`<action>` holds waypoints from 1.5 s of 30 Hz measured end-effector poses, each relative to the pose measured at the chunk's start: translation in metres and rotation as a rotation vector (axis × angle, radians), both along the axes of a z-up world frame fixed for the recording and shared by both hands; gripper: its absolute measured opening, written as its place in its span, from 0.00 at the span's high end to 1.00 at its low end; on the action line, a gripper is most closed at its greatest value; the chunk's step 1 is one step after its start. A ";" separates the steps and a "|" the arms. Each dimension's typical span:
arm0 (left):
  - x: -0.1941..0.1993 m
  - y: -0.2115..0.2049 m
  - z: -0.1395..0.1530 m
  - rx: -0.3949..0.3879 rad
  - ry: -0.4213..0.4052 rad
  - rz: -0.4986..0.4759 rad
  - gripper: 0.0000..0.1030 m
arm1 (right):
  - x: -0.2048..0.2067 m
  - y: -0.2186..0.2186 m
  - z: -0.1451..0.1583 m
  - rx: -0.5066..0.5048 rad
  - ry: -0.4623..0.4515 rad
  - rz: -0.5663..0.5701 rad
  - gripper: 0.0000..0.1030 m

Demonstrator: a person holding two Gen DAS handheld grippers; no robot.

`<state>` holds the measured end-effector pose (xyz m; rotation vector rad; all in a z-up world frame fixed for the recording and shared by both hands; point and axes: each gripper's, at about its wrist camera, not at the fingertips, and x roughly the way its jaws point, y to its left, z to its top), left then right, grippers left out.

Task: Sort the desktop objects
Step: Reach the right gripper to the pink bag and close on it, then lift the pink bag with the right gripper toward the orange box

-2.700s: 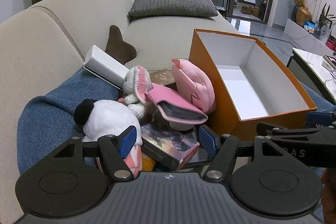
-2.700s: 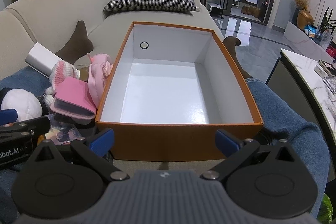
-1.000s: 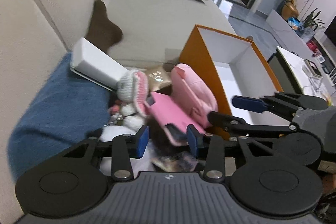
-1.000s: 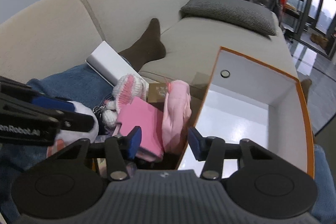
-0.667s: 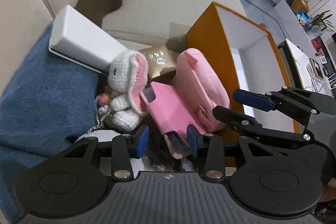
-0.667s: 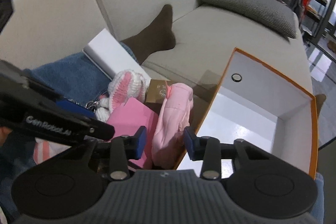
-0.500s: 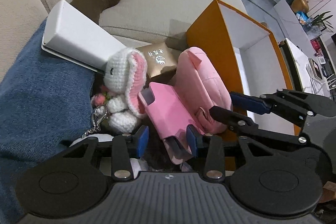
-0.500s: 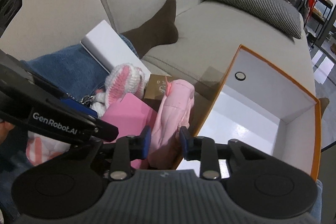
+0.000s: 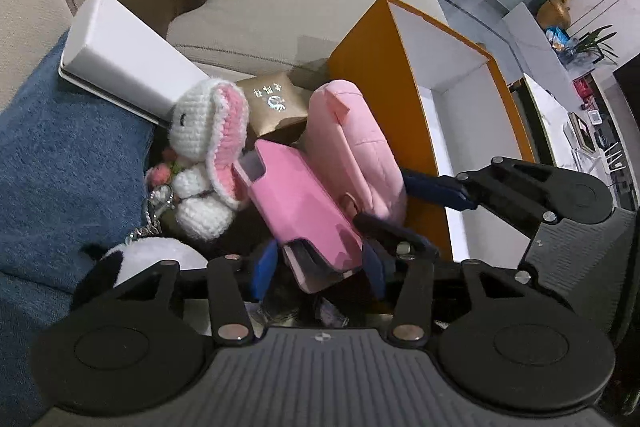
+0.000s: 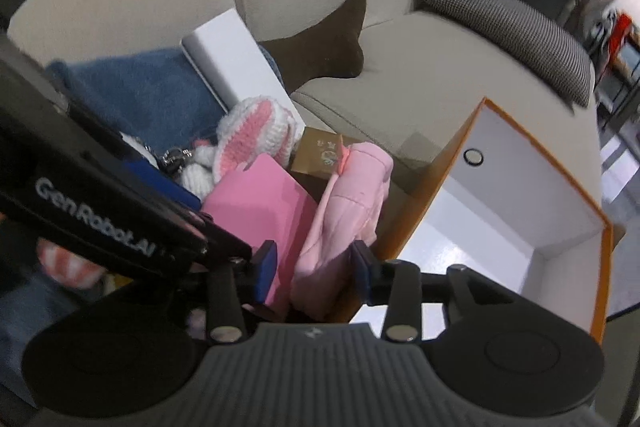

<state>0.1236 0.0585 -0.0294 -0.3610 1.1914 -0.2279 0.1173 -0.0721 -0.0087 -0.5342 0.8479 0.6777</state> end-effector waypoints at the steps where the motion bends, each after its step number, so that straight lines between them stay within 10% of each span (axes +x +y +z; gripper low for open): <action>1: 0.002 -0.003 -0.001 0.007 -0.008 0.000 0.51 | -0.001 0.001 -0.001 -0.013 -0.012 0.001 0.65; 7: -0.006 0.001 0.004 0.026 -0.082 0.010 0.77 | 0.001 -0.003 -0.002 0.007 -0.019 -0.023 0.92; 19: -0.026 0.012 0.059 0.142 -0.290 0.024 1.00 | 0.018 -0.022 0.043 0.320 0.173 -0.128 0.93; 24: -0.016 0.011 0.045 0.139 -0.243 0.032 1.00 | 0.024 -0.006 0.034 0.345 0.206 -0.173 0.93; 34: -0.028 0.016 0.034 0.114 -0.204 0.029 0.81 | 0.011 0.000 0.027 0.309 0.109 -0.139 0.82; 40: -0.035 0.014 0.028 0.103 -0.197 0.027 0.51 | -0.009 -0.014 0.025 0.232 0.025 -0.062 0.63; 45: -0.032 0.009 0.021 0.091 -0.180 0.024 0.51 | -0.029 -0.013 0.015 0.142 -0.030 0.054 0.63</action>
